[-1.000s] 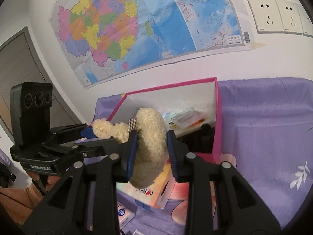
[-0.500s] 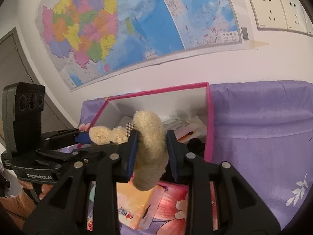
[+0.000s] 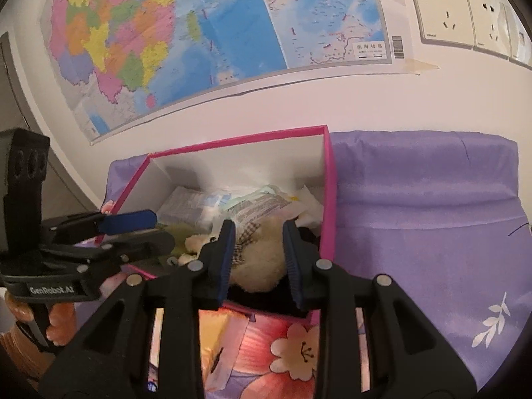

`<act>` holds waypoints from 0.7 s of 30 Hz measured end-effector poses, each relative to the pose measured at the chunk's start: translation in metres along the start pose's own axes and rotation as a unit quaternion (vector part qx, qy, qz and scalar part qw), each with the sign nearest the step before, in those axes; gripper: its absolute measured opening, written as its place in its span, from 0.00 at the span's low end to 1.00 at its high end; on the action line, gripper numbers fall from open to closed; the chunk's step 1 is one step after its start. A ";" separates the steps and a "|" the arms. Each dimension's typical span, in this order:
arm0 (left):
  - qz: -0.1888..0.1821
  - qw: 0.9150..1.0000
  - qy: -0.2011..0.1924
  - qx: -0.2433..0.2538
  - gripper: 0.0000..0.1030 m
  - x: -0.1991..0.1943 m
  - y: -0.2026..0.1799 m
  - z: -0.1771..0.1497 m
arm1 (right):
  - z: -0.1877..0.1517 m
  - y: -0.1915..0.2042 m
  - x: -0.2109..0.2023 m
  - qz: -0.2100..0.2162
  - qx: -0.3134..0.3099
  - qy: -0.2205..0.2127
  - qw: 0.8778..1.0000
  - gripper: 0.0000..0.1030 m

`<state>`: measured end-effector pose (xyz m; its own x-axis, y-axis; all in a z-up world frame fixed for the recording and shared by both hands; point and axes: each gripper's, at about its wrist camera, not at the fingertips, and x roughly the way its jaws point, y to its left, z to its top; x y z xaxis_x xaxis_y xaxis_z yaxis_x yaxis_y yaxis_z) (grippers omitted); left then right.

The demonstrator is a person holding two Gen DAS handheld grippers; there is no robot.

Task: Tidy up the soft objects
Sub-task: 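Carry the teddy bear over the pink box and release it inside, then reach to the gold paper tissue pack and grasp it with the left gripper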

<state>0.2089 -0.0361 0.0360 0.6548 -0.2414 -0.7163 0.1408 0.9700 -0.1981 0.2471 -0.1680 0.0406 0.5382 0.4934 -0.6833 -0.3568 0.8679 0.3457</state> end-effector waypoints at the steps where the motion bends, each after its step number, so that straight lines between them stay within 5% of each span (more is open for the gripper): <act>1: -0.003 1.000 -0.003 0.003 0.55 -0.004 -0.001 -0.002 | 0.000 0.000 -0.001 0.002 0.000 0.001 1.000 0.31; 13: -0.066 0.995 -0.044 0.054 0.55 -0.065 -0.027 -0.040 | -0.028 0.017 -0.064 0.085 0.009 -0.011 0.996 0.33; 21: -0.098 0.991 -0.030 0.082 0.56 -0.084 -0.040 -0.085 | -0.062 0.034 -0.102 0.122 0.003 -0.001 0.992 0.37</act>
<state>0.0852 -0.0571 0.0476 0.6453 -0.4281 -0.6327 0.3849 0.8976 -0.2148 0.1328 -0.1919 0.0823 0.4377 0.6896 -0.5770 -0.4730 0.7223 0.5045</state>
